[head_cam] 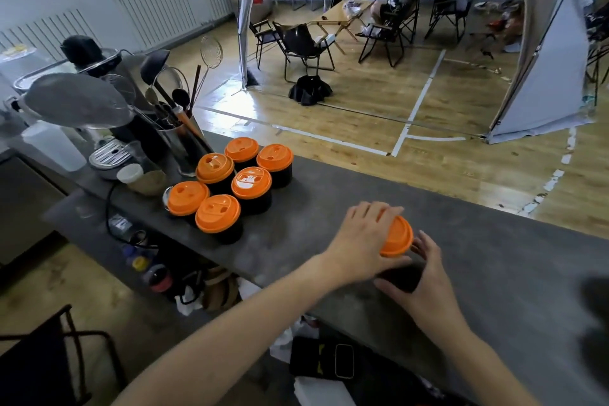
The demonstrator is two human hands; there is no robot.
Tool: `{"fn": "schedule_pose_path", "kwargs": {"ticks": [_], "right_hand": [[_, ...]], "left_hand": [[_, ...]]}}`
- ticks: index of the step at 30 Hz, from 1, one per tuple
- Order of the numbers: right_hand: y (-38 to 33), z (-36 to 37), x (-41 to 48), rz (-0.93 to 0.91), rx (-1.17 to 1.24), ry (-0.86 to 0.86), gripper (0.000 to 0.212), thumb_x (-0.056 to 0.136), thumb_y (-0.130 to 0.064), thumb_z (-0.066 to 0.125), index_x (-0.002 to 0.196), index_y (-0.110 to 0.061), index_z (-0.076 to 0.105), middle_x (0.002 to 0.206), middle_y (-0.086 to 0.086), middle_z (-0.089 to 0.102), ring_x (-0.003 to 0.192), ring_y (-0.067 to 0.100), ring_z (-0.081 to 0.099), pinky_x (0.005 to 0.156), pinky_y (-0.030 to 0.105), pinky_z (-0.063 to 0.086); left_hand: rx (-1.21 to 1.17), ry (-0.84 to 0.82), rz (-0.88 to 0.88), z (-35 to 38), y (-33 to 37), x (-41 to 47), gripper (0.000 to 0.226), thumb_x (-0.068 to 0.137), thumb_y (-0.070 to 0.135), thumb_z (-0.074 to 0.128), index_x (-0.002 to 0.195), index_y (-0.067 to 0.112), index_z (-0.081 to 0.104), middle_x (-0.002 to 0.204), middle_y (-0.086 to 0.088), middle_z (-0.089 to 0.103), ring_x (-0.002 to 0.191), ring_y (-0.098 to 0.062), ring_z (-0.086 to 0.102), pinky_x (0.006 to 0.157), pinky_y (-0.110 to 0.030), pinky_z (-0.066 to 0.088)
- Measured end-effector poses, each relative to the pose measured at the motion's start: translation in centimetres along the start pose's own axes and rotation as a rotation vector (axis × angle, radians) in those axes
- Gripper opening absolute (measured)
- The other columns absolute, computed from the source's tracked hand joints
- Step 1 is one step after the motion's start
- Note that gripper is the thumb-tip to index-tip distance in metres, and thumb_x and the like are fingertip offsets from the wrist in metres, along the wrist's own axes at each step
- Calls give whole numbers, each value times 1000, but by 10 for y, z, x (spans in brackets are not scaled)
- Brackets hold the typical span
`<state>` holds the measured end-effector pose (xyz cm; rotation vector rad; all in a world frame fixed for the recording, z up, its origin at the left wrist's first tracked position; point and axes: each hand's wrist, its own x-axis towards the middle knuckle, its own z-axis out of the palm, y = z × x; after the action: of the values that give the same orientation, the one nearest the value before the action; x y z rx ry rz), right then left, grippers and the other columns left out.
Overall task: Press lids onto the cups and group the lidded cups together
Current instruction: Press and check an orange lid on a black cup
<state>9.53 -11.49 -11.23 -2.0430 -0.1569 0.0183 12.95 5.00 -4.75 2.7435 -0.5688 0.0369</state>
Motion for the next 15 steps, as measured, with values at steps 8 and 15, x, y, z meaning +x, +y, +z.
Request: {"fn": "schedule_pose_path", "kwargs": {"ticks": [8,15], "right_hand": [[-8,21,8,-39,139,22,76,61,-20,96,118,-36,47,108,-27,58,94,-12,59,79,14,40],[-3,19,6,-61,118,31,79,59,-21,97,121,-28,49,108,-24,59,95,-9,57,79,6,42]], "left_hand": [[-217,-40,-179,-70,-36,-27,103,86,49,79,163,21,16,167,-2,23,154,-21,20,127,-41,17],[519,45,-696,-100,-150,-29,96,86,69,65,152,7,31,153,-16,43,143,-35,36,121,-51,25]]}}
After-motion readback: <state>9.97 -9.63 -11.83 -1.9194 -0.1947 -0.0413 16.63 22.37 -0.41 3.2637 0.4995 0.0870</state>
